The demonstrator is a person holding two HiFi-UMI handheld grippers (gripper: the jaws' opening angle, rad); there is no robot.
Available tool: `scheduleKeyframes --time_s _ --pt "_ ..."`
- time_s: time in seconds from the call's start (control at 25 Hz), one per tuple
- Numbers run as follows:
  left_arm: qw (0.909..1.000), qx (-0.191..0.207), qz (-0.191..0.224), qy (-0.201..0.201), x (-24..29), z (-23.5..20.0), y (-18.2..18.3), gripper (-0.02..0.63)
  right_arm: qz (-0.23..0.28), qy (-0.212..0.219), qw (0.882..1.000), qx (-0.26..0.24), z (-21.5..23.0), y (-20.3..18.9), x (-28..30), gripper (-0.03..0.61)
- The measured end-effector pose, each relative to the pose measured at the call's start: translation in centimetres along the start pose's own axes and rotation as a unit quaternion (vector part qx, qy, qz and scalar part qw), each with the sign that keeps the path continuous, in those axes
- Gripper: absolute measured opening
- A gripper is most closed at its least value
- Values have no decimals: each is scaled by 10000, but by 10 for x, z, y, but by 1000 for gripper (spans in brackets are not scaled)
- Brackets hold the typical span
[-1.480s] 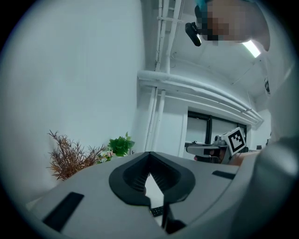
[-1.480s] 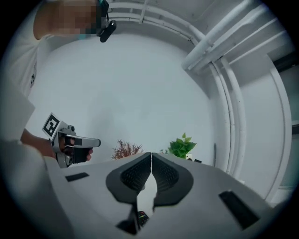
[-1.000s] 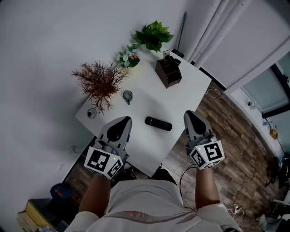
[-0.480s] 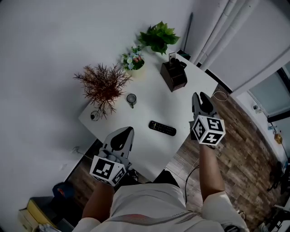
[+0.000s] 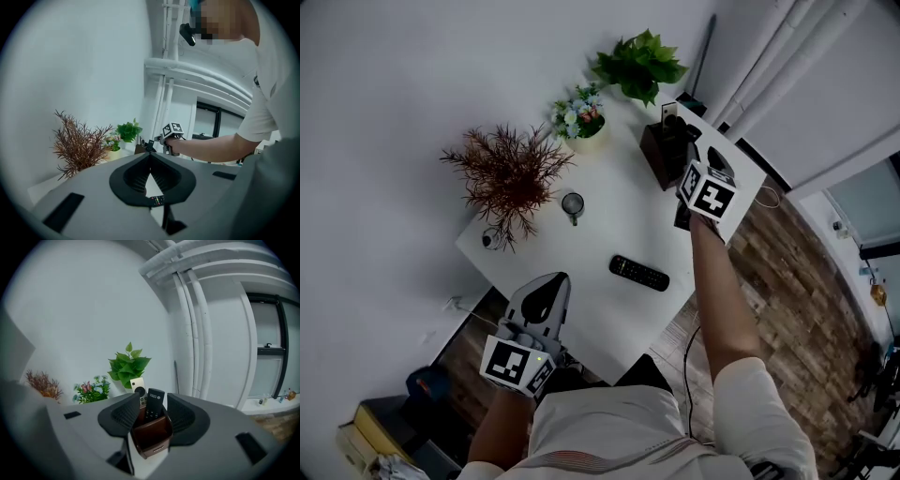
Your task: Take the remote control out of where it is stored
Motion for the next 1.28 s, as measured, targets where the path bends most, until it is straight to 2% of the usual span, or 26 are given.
scheduleKeyframes --time_s 0.2,0.32,0.4,0.84,1.04,1.28 --pt "9995 -48 -308 8 4 -4 -22 8 -240 -352 9990 122 11 -10 46 180" --pt "9990 -85 -428 4 5 -4 -30 8 -285 -473 9976 417 14 -16 61 196" --pt "9987 -112 -491 -9 6 -6 -34 8 -275 -528 9967 558 16 -18 66 204" --pt "9981 -149 -591 30 3 -15 -40 8 -201 -812 9942 678 21 -25 75 198" --pt "9983 -145 -569 40 -1 -16 -40 8 47 -728 9967 364 15 -17 66 187" --pt "9986 -150 -498 22 -4 -14 -36 8 567 -277 9978 -201 2 11 44 186"
Point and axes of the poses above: the fingertips, and each gripper's own axes: x forward along the fingers, z to its right, y out of its top, the point moved 5 cm from there along -x, backward along the fingers, and after that the axes turned 14 degrees about y, right-handed, at the moved point
